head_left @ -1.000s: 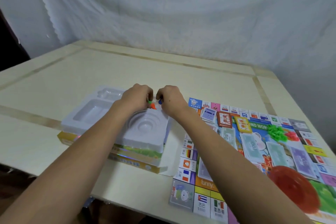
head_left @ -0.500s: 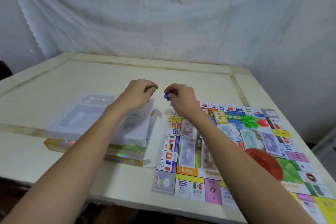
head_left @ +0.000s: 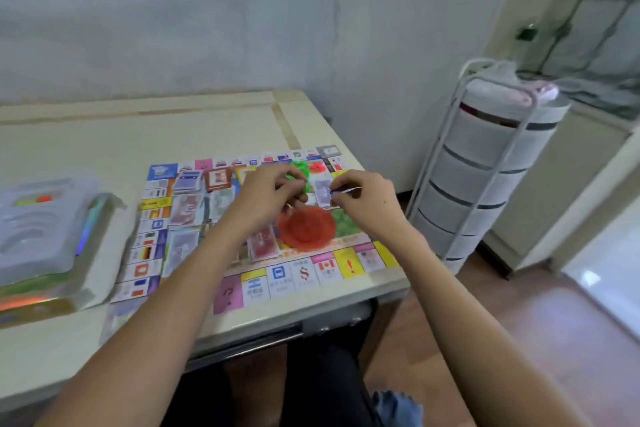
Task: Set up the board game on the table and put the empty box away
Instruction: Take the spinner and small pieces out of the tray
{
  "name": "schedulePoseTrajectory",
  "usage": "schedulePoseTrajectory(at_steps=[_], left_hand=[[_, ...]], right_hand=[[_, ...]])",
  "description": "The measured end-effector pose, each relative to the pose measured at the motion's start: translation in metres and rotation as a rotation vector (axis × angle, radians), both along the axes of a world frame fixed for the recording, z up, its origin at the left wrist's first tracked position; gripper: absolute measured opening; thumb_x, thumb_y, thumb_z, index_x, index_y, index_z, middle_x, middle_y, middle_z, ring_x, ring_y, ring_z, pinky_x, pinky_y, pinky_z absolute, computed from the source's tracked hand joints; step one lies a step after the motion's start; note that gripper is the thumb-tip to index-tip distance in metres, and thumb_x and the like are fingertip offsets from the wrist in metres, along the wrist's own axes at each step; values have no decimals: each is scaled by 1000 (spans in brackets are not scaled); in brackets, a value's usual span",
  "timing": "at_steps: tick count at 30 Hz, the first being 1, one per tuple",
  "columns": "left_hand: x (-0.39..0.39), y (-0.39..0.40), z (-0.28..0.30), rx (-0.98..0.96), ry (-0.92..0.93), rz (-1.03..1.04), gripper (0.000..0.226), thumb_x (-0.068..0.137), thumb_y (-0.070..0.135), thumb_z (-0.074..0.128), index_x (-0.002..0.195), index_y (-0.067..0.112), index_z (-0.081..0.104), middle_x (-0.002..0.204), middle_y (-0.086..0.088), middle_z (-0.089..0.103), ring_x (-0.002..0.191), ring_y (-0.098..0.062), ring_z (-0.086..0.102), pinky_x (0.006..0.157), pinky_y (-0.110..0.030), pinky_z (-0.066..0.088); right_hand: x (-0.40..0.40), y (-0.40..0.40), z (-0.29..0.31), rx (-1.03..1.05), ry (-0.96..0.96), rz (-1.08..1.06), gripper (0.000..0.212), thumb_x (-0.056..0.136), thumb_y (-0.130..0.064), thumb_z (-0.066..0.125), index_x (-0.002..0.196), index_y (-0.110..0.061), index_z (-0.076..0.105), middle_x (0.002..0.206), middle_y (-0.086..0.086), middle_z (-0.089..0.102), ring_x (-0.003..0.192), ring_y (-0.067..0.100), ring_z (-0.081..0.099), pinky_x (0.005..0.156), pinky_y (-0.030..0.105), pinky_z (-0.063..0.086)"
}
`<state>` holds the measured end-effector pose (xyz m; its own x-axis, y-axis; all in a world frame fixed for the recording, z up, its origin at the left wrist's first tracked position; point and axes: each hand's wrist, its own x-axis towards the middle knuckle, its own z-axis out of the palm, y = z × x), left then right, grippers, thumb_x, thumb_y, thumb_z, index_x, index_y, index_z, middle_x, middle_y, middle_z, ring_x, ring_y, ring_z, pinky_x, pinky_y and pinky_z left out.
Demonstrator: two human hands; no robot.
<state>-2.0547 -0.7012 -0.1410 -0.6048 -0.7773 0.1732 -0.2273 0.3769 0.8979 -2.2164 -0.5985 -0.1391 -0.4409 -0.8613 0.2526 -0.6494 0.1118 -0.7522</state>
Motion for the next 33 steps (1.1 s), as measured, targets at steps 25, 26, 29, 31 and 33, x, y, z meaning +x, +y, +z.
schedulePoseTrajectory(at_steps=[25, 26, 29, 31, 33], left_hand=[[-106, 64, -35, -383, -556, -341, 12, 84, 24, 73, 84, 24, 61, 71, 9, 64, 66, -6, 56, 58, -18, 36], [-106, 64, -35, -370, -555, -348, 11, 84, 23, 74, 86, 22, 63, 72, 7, 65, 66, -7, 57, 59, -19, 38], [-106, 62, -35, -333, -557, -364, 16, 84, 18, 74, 98, 19, 68, 75, 4, 68, 69, -11, 60, 65, -25, 46], [-106, 62, -36, -307, -558, -370, 22, 84, 17, 75, 104, 20, 67, 76, 3, 68, 70, -11, 61, 67, -25, 48], [-105, 63, -35, -277, -550, -372, 27, 84, 14, 74, 109, 21, 65, 76, 3, 67, 68, -9, 60, 66, -23, 47]], right_hand=[[-84, 81, -57, 111, 3, -70, 27, 74, -13, 78, 97, -23, 70, 86, -10, 72, 73, 11, 61, 67, 4, 39], [-84, 80, -58, 116, -1, -64, 28, 74, -13, 78, 98, -24, 69, 86, -9, 72, 74, 12, 61, 66, 5, 39], [-84, 80, -57, 121, -2, -53, 30, 74, -12, 78, 101, -23, 69, 88, -9, 72, 76, 14, 61, 66, 3, 39], [-85, 81, -57, 124, -2, -47, 31, 75, -12, 78, 103, -22, 69, 89, -10, 72, 77, 13, 62, 67, 2, 38], [-85, 82, -54, 144, 17, -33, 32, 75, -12, 78, 104, -22, 70, 91, -12, 71, 77, 10, 61, 67, 1, 37]])
